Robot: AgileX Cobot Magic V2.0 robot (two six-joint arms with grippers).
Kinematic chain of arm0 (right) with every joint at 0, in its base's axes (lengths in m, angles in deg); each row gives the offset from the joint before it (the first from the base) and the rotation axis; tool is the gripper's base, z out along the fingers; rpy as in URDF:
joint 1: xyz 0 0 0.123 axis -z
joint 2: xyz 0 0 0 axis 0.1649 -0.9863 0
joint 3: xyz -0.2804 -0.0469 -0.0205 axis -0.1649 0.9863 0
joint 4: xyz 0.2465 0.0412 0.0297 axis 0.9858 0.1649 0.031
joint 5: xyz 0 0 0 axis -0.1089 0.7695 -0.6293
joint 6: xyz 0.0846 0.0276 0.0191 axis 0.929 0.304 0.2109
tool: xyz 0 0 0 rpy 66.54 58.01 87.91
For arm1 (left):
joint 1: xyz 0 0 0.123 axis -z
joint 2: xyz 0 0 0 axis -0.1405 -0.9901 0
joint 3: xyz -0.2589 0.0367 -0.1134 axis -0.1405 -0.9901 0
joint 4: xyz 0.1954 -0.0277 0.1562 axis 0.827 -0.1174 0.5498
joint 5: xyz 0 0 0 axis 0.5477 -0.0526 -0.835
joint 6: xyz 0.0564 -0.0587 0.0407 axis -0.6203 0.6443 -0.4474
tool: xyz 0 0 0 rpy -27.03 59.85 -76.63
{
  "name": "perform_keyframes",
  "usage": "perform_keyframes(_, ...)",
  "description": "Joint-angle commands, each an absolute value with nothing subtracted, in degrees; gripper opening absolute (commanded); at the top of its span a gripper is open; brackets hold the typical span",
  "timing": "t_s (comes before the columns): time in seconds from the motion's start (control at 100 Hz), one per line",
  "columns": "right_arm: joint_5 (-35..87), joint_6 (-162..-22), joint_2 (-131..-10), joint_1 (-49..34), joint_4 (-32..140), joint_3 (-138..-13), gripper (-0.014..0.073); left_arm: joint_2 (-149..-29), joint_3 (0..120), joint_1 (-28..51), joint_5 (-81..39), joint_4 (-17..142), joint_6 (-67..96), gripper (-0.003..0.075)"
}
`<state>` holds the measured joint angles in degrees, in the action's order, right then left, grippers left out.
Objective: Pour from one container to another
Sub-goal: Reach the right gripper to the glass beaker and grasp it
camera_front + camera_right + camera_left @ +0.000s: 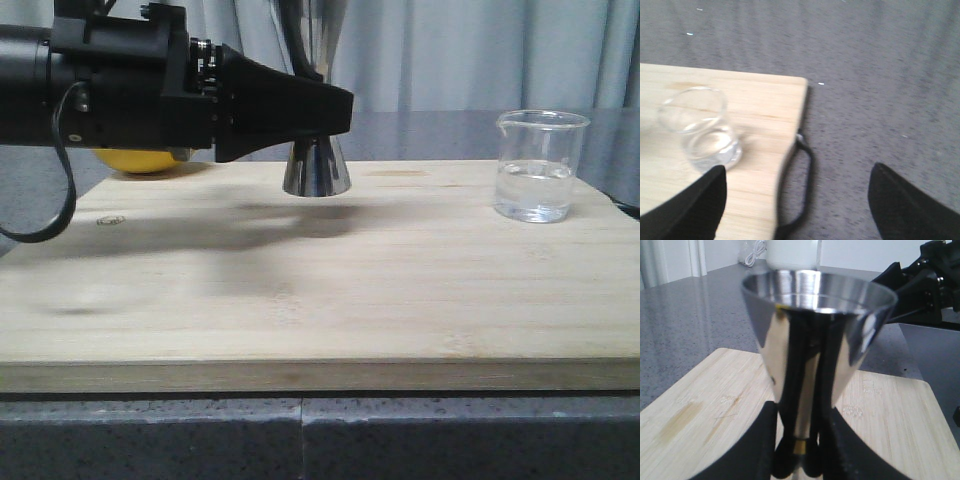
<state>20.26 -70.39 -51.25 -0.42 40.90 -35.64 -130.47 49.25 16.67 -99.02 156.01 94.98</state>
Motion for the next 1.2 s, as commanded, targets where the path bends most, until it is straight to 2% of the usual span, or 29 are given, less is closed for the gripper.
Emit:
perform_keyframes(0.0, 13.16, -70.79, -51.3, -2.67, 40.68, -35.65, 0.0532, -127.43, 50.56, 17.16, -111.47, 153.76, 96.07, -0.0019)
perform_keyframes(0.33, 0.94, -70.79, -51.41, -9.74, 40.78, -28.69, 0.0532, -127.32, 50.56, 17.16, -111.47, 154.27, 96.07, -0.0019)
perform_keyframes(0.58, -7.28, -70.79, -53.11, -10.3, 40.78, -25.78, 0.0532, -127.32, 50.56, 17.16, -111.47, 154.39, 96.07, -0.0019)
perform_keyframes(0.93, -18.39, -69.35, -64.19, -12.32, 39.02, -25.69, 0.0532, -127.32, 50.56, 17.16, -111.36, 154.39, 96.07, -0.0019)
perform_keyframes(1.19, -31.52, -69.35, -74.2, -14.61, 38.35, -25.64, 0.0532, -127.32, 50.56, 17.16, -111.28, 154.6, 96.07, -0.0019)
